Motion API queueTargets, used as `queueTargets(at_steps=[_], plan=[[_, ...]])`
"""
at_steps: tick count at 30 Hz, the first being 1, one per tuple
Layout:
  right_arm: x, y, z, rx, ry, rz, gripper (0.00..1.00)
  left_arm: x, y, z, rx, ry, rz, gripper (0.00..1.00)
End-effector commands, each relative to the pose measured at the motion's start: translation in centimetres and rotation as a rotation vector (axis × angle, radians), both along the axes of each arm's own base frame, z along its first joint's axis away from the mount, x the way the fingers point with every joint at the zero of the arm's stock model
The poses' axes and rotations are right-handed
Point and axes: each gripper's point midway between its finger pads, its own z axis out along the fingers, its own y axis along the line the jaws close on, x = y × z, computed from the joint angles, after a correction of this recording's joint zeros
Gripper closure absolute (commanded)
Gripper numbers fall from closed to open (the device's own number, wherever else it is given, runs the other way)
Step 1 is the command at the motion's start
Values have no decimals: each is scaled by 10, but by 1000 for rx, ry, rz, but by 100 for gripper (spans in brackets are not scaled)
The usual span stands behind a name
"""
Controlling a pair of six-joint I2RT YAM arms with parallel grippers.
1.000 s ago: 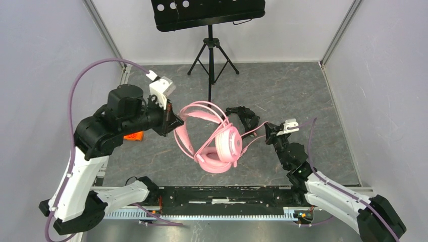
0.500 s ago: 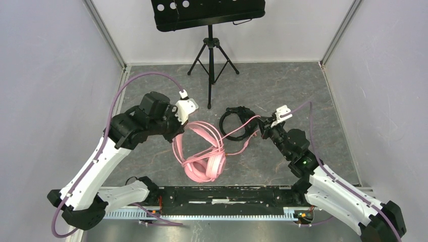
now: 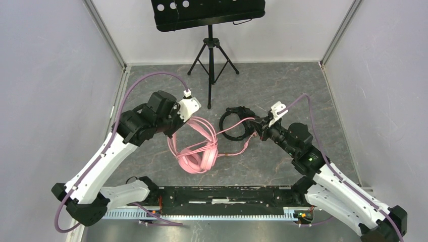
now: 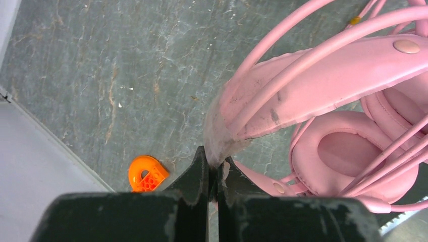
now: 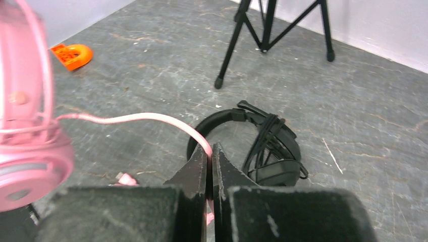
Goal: Wrap the headphones
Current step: Wrap the headphones cable around the headphones.
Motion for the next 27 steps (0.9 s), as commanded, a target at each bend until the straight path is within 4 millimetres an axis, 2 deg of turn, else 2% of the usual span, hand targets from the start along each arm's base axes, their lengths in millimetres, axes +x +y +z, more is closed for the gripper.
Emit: queueTargets(at_steps=[1, 6, 11, 20, 27], plan=[[-15, 9, 42, 31, -60, 102, 100, 14, 4, 5, 42, -74, 17, 98], [-31, 19, 56, 71, -44, 197, 100, 20, 13, -4, 111, -80, 59, 98], [-53, 32, 62, 125, -26, 321, 100, 31, 20, 1, 129, -115, 144, 98], [-110, 63, 66, 319, 26, 678, 100, 48, 32, 14, 111, -161, 381, 98], [-123, 73, 75, 433, 48, 784, 100, 55, 24, 22, -36, -140, 571, 98]])
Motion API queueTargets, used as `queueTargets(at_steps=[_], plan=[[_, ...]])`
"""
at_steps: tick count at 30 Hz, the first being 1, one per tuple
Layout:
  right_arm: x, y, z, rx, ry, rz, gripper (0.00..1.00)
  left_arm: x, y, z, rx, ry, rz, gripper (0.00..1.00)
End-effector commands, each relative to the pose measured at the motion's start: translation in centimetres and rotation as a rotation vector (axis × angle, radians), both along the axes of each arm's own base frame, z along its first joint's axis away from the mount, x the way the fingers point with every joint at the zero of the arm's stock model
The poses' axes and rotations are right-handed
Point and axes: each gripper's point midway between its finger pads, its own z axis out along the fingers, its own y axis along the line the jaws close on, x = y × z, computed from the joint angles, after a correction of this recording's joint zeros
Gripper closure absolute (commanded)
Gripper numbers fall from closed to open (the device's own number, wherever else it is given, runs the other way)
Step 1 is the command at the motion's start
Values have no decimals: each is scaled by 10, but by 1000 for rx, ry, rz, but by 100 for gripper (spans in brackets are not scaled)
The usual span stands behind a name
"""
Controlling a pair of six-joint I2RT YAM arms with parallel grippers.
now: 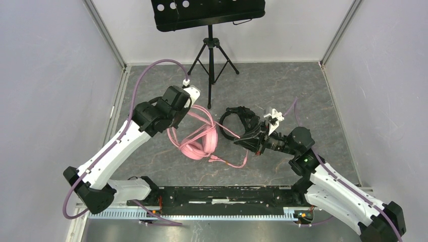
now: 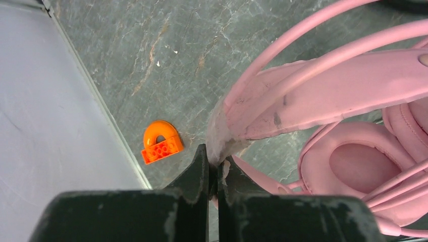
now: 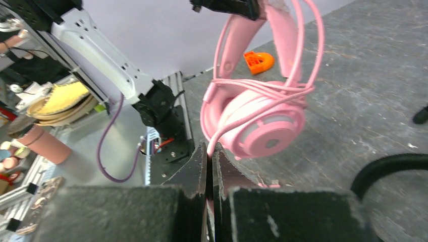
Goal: Wrap the headphones
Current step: Wrap the headphones cable around the headphones.
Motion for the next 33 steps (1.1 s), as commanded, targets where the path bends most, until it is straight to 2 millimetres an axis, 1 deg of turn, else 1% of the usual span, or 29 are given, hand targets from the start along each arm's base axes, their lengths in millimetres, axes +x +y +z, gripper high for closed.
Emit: queueTargets(at_steps=[1, 5, 9, 14, 18, 21, 25, 28, 31, 33], plan=[[-24, 7, 47, 170, -76, 132, 100, 13, -4, 29, -190, -106, 221, 98], [-33, 20, 49, 195, -83, 184, 100, 13, -12, 28, -290, -110, 278, 98], [-45, 38, 51, 207, -95, 251, 99, 14, -27, 30, -454, -127, 322, 98], [-54, 60, 50, 185, -122, 285, 95, 15, -39, 41, -646, -154, 384, 98], [-52, 73, 45, 165, -129, 291, 94, 11, -55, 47, -795, -132, 395, 98], [-48, 82, 36, 136, -137, 272, 93, 9, -61, 53, -885, -120, 414, 98], [-41, 87, 30, 103, -157, 221, 93, 4, -67, 65, -987, -122, 410, 98], [-38, 88, 37, 91, -191, 179, 95, 4, -65, 69, -1008, -139, 410, 98], [-36, 89, 53, 99, -234, 137, 98, 6, -62, 61, -976, -142, 424, 98], [-40, 92, 62, 105, -250, 141, 98, 7, -62, 56, -981, -143, 435, 98]])
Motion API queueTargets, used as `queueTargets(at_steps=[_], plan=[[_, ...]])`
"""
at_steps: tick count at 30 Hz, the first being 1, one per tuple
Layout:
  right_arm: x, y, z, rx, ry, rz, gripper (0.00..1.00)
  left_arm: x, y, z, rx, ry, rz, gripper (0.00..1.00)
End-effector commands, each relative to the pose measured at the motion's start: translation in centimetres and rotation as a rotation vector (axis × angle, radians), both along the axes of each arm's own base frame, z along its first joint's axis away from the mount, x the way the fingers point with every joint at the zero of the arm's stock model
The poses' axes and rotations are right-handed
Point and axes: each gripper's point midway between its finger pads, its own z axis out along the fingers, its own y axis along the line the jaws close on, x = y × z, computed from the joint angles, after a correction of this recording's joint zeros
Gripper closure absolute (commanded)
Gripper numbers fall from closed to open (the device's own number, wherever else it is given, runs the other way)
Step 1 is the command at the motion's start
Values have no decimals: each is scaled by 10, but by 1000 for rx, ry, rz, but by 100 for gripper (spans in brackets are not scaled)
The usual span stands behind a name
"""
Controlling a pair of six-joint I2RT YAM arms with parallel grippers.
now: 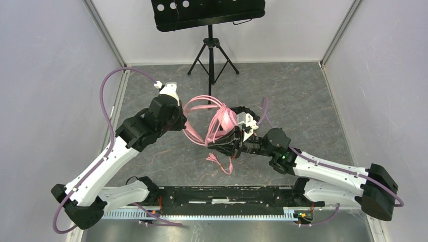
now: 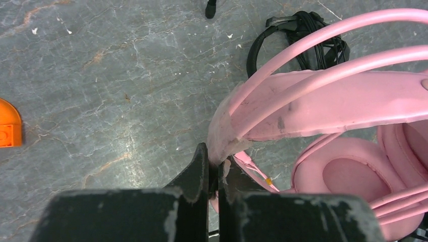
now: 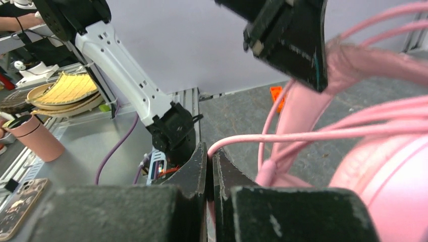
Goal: Wrap the headphones
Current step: Wrap the headphones cable around the headphones.
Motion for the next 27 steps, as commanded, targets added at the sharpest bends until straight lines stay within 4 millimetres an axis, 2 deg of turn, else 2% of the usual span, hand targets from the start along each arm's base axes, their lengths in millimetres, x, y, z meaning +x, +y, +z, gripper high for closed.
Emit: queueTargets(at_steps=[1, 3, 9, 11, 14, 20, 27], plan=[[-12, 6, 41, 45, -105, 12, 98, 26, -19, 42, -254, -136, 109, 98], [-15, 11, 42, 30, -109, 20, 98, 27, -20, 41, -268, -134, 116, 98], [-18, 20, 17, -54, -149, 29, 98, 25, -23, 54, -346, -149, 129, 98], [-12, 18, 6, -105, -211, 1, 97, 22, -24, 62, -385, -155, 131, 98], [8, 12, -7, -173, -287, -99, 96, 16, -27, 74, -449, -154, 119, 98], [34, 6, -10, -219, -299, -242, 90, 7, -26, 88, -537, -155, 128, 98], [30, 3, -12, -185, -297, -243, 85, 4, -25, 96, -583, -167, 137, 98]])
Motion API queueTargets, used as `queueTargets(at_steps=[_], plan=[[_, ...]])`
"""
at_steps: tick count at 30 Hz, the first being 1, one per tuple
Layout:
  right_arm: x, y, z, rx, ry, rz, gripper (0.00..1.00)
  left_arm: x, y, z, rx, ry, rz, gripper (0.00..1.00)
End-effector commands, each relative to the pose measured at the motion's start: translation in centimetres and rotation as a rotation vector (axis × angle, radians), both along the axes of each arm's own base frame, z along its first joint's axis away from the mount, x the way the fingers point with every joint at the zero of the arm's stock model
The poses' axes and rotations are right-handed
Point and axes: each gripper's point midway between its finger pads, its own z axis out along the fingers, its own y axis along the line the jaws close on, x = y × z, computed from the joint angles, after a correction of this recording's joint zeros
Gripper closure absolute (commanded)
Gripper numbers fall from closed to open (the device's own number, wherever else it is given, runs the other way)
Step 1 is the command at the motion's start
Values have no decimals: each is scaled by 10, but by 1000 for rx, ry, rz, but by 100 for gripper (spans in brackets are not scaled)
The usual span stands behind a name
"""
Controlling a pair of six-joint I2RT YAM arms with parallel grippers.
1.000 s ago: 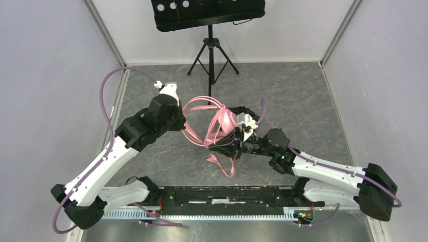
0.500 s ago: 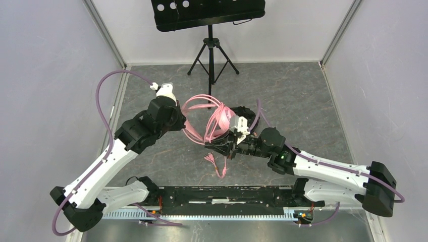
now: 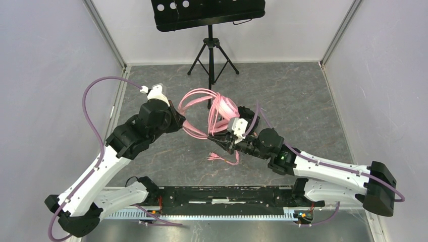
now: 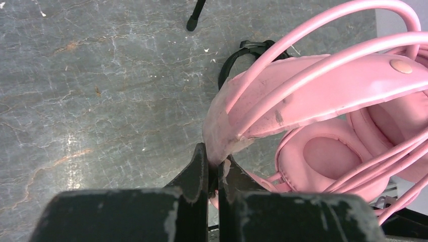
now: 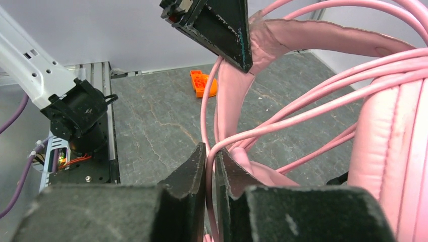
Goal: Wrap the headphones
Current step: Wrap the headphones cable around the headphones.
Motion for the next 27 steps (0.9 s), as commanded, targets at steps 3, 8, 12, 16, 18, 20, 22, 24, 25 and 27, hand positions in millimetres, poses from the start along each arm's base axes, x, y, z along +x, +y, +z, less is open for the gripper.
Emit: queueTargets(at_steps=[3, 8, 12, 16, 18, 20, 22, 24, 25, 27], plan=[[-6, -4, -11, -31, -48, 4, 83, 13, -24, 81, -370, -157, 44, 98], [0, -10, -28, -71, -90, -30, 83, 9, -29, 90, -415, -163, 23, 98], [1, -12, -31, -47, -117, -38, 83, 8, -30, 92, -431, -163, 18, 98], [7, -19, -42, -41, -129, -83, 84, 7, -30, 95, -443, -164, 17, 98], [8, -22, -47, -29, -134, -98, 84, 5, -30, 97, -455, -169, 13, 98], [8, -23, -51, -9, -131, -105, 84, 4, -30, 100, -468, -171, 11, 98], [13, -28, -55, 14, -112, -146, 83, 3, -30, 103, -477, -176, 7, 98], [16, -31, -61, 28, -100, -172, 83, 3, -30, 104, -480, -178, 4, 98], [17, -33, -64, 33, -93, -181, 82, 3, -30, 105, -481, -181, 5, 98], [17, -35, -70, 46, -73, -189, 82, 2, -30, 106, -483, -183, 5, 98]])
